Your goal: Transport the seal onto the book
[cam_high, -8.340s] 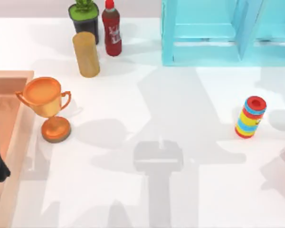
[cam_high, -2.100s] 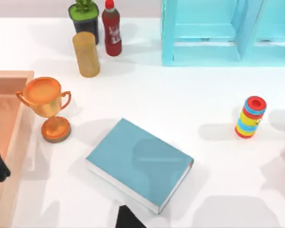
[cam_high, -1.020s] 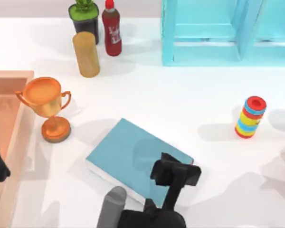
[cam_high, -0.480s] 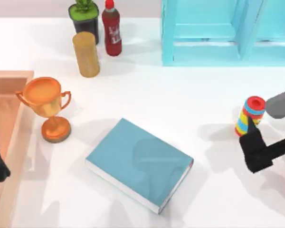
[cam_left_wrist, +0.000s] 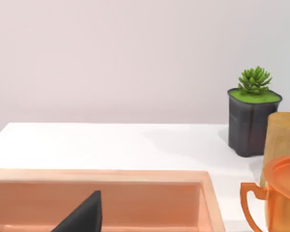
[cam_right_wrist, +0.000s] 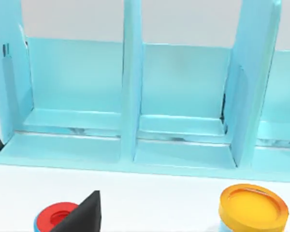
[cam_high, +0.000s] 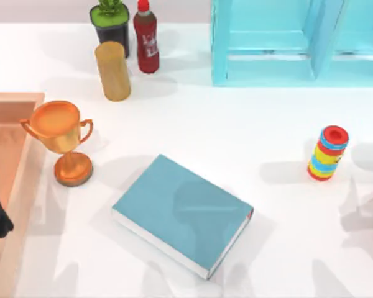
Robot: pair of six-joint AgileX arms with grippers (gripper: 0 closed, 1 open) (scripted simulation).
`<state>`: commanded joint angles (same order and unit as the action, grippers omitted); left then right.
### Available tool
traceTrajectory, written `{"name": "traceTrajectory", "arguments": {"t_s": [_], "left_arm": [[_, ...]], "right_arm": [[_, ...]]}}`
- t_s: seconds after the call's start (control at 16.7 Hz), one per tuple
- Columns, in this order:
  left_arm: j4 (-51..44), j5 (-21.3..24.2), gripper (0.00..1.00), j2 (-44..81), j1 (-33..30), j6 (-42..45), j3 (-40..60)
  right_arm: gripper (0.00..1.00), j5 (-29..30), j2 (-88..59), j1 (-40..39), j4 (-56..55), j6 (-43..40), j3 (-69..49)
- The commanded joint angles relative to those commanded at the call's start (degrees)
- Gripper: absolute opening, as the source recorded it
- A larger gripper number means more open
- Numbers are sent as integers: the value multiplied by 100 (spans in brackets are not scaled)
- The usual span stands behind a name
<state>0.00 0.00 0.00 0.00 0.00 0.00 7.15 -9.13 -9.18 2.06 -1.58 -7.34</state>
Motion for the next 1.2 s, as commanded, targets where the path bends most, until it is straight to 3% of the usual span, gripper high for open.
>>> {"name": "traceTrajectory", "arguments": {"t_s": [0.24, 0.78, 0.96, 1.2], "left_arm": [[0, 0, 100, 0, 0, 0, 0], [-166, 4, 100, 182, 24, 71, 158], [-780, 13, 100, 904, 114, 314, 817], [-2066, 13, 100, 2688, 316, 738, 2435]], "right_arm": [[100, -656, 845, 846, -187, 143, 669], [100, -715, 913, 918, -207, 158, 734], [100, -715, 913, 918, -207, 158, 734], [100, -715, 913, 918, -207, 158, 734]]}}
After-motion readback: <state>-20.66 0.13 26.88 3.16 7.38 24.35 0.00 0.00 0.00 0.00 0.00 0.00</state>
